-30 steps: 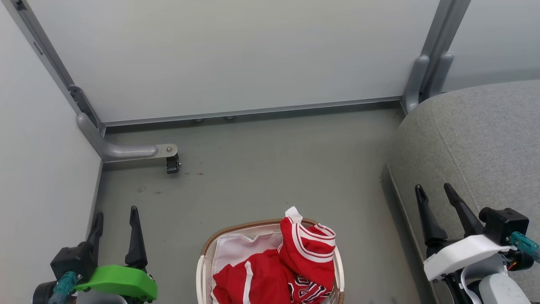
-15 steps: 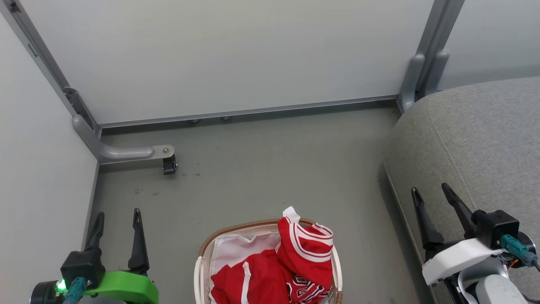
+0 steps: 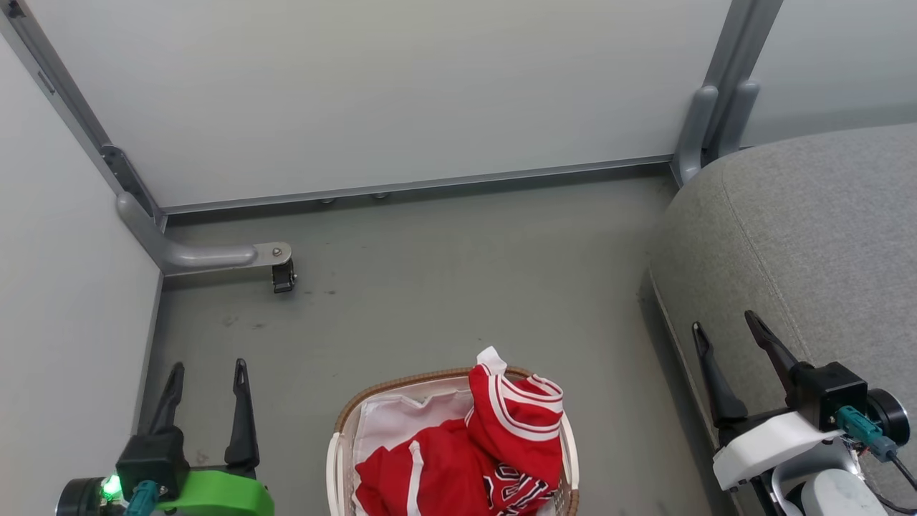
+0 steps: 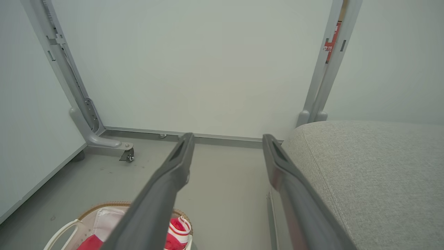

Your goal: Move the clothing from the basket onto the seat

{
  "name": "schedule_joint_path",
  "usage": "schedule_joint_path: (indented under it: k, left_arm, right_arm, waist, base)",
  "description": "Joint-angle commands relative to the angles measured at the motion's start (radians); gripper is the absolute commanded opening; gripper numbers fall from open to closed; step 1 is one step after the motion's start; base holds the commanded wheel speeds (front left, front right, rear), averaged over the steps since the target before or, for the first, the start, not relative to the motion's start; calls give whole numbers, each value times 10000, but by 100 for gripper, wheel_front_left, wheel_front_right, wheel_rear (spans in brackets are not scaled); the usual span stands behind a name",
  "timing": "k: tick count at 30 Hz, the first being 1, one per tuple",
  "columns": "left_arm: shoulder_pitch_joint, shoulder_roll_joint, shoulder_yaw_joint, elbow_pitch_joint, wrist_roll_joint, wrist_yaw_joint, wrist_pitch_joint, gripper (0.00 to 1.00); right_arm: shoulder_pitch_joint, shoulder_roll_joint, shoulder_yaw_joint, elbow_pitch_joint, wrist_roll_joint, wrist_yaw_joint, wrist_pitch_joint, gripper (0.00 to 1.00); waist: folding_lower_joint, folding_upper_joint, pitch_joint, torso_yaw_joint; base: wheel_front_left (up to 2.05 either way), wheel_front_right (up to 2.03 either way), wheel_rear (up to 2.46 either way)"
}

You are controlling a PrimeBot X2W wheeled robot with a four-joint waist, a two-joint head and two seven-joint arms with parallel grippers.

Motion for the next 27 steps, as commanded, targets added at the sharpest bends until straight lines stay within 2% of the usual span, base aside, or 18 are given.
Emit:
schedule_joint_path:
  k: [1,8,16,27]
  left_arm:
    - [77,-26,-62,8,302,-111,-75,100]
    - [-608,-204,-257,201,850,-326,-197,100]
    - [-1866,-378,-739,1045,681,-669,-215,100]
    - [-3786,-155,-1446,1879,922,-753,-213,100]
  right_arm:
    - [112,-26,36,-108,-231,0,-77,100]
    - [-466,-87,88,-422,-617,-1,-206,100]
    - [-1253,1,159,-694,-483,-3,-236,100]
    - [-2213,261,424,-1242,-407,-3,-236,100]
  waist:
    - [-1,0,126,-67]
    - [-1,0,1294,-427]
    - [-1,0,3051,-973]
    - [-1,0,5351,-1607]
  base:
    - [0,0,0]
    - [0,0,0]
    - [0,0,0]
    - [0,0,0]
